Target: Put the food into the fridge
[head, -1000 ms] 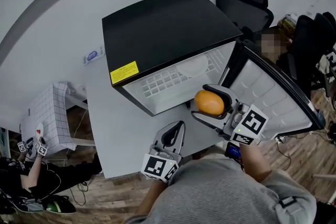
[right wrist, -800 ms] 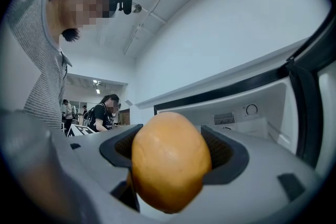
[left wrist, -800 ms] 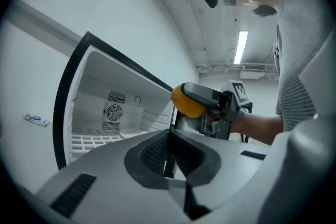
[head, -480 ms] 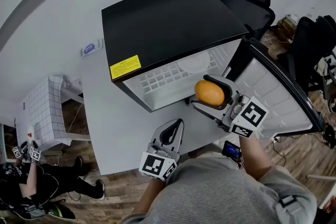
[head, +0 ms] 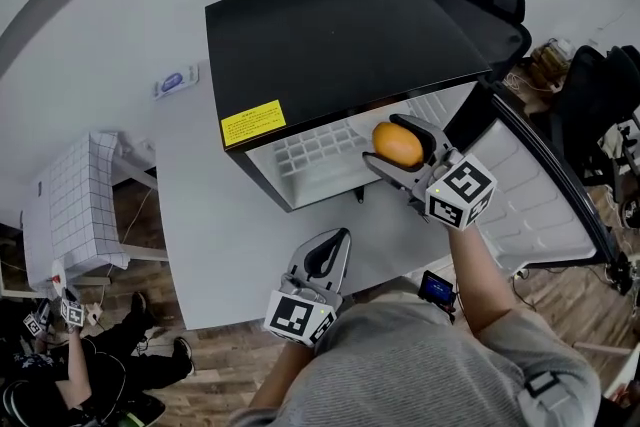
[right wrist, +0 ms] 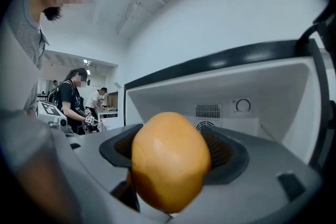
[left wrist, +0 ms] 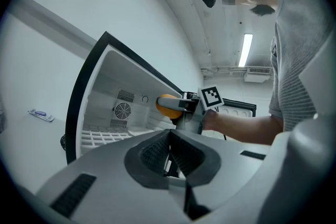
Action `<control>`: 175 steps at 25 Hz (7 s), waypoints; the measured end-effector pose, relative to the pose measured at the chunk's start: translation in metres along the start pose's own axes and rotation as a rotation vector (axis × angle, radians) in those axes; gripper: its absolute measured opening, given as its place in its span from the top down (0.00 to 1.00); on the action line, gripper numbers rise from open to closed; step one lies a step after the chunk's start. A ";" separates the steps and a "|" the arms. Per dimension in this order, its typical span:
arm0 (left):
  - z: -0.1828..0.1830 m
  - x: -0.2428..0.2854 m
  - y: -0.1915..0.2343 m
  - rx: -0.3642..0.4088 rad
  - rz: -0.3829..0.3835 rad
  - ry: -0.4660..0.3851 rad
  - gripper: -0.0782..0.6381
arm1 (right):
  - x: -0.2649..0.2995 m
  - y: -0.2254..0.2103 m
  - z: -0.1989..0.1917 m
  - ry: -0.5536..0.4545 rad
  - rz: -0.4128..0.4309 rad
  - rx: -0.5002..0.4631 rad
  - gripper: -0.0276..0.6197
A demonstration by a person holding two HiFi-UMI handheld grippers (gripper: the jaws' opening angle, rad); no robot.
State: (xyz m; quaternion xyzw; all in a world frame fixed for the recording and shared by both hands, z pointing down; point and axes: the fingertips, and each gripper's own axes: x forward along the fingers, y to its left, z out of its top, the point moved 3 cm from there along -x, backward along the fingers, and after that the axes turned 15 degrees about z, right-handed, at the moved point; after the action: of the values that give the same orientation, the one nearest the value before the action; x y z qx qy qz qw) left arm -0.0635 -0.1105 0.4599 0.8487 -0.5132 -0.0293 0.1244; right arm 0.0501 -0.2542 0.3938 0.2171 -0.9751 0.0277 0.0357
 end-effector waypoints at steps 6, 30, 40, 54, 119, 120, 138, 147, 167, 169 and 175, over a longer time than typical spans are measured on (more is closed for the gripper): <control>0.000 0.000 0.006 -0.003 0.012 0.002 0.88 | 0.017 -0.027 -0.016 0.030 -0.022 0.016 0.43; -0.001 0.050 0.026 0.052 0.021 -0.025 0.88 | 0.058 -0.103 -0.066 0.334 -0.126 -0.049 0.43; -0.007 0.038 0.025 0.042 0.026 -0.005 0.88 | 0.056 -0.124 -0.090 0.459 -0.219 0.002 0.43; -0.011 0.031 0.011 0.055 0.005 0.006 0.88 | 0.051 -0.145 -0.123 0.541 -0.280 0.101 0.43; -0.018 0.025 -0.009 0.085 -0.049 0.023 0.88 | 0.033 -0.083 -0.067 0.377 -0.276 -0.125 0.43; -0.018 0.025 -0.010 0.086 -0.051 0.025 0.88 | 0.032 -0.081 -0.066 0.365 -0.275 -0.127 0.43; -0.016 0.024 -0.008 0.080 -0.058 0.026 0.88 | 0.020 -0.066 -0.047 0.298 -0.294 -0.205 0.44; -0.017 0.022 -0.011 0.083 -0.060 0.034 0.88 | 0.014 -0.050 -0.032 0.261 -0.309 -0.264 0.65; -0.015 0.021 -0.019 0.091 -0.075 0.004 0.88 | -0.004 -0.024 -0.026 0.203 -0.323 -0.244 0.92; -0.015 0.021 -0.019 0.092 -0.075 0.005 0.88 | -0.005 -0.021 -0.029 0.208 -0.324 -0.240 0.94; -0.015 0.022 -0.017 0.098 -0.073 0.006 0.88 | -0.010 -0.011 -0.031 0.190 -0.318 -0.225 0.94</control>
State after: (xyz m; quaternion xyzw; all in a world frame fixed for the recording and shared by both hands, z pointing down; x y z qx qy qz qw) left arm -0.0355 -0.1191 0.4722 0.8721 -0.4821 -0.0060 0.0831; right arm 0.0658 -0.2579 0.4242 0.3595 -0.9177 -0.0670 0.1555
